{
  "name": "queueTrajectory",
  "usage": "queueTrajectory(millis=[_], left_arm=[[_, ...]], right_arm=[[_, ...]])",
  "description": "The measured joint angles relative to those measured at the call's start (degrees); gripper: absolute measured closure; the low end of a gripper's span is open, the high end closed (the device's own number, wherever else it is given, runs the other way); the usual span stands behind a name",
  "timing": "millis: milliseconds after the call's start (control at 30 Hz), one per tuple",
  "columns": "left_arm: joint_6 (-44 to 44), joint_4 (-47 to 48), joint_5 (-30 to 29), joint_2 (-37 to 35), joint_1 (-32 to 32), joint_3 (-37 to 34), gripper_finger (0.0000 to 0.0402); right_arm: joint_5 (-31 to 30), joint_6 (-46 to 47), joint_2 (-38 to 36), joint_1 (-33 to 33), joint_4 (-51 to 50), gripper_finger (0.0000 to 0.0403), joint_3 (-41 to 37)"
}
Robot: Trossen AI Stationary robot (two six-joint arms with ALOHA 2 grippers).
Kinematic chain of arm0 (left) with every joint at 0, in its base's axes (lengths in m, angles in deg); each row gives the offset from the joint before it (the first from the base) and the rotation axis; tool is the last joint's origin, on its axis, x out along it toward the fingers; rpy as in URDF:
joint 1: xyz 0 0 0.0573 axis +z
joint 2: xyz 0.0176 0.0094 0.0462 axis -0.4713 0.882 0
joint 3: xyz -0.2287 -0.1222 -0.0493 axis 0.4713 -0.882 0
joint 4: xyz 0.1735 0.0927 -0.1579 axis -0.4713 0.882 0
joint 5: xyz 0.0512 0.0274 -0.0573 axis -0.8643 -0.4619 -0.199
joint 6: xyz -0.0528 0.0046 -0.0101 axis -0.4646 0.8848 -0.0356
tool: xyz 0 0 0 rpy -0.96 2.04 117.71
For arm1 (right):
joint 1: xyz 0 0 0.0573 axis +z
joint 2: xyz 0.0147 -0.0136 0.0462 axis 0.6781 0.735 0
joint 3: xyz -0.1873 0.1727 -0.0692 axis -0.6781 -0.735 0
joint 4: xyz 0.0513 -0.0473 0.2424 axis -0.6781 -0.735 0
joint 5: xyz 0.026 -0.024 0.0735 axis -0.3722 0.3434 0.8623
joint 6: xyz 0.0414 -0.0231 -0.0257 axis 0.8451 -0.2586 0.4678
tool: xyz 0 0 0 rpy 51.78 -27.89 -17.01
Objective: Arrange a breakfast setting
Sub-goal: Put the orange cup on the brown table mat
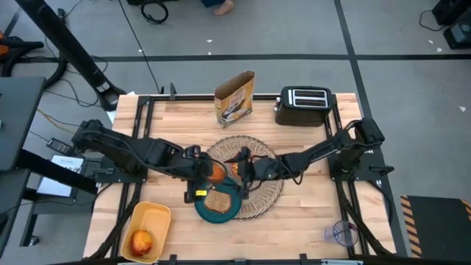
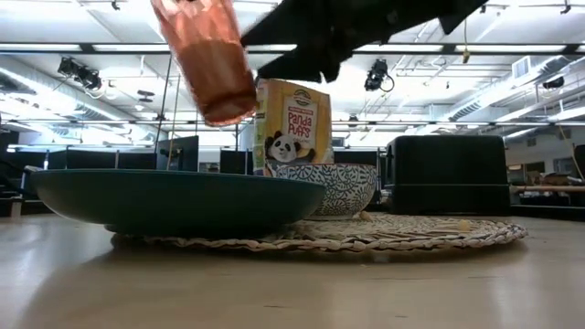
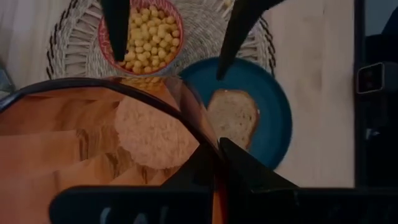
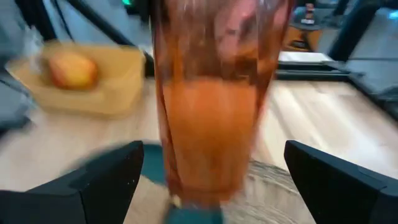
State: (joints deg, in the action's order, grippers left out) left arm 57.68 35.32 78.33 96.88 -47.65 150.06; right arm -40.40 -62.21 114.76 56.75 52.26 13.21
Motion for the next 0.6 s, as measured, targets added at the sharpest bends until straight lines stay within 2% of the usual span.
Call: queueTrajectory(millis=[200, 333, 600], left_arm=[[5.8, -6.1, -0.3, 3.2, 0.7, 0.0, 0.0384], [9.0, -9.2, -0.4, 3.9, 0.8, 0.0, 0.0384], [9.6, -10.3, 0.2, 3.9, 1.1, 0.0, 0.0383]], right_arm=[[6.2, 2.7, 1.2, -1.9, -1.0, 0.0006, 0.1], [7.3, 2.8, 2.6, -2.6, -1.9, 0.0006, 0.1], [9.2, 4.0, 2.5, -3.5, -0.7, 0.0017, 0.0]])
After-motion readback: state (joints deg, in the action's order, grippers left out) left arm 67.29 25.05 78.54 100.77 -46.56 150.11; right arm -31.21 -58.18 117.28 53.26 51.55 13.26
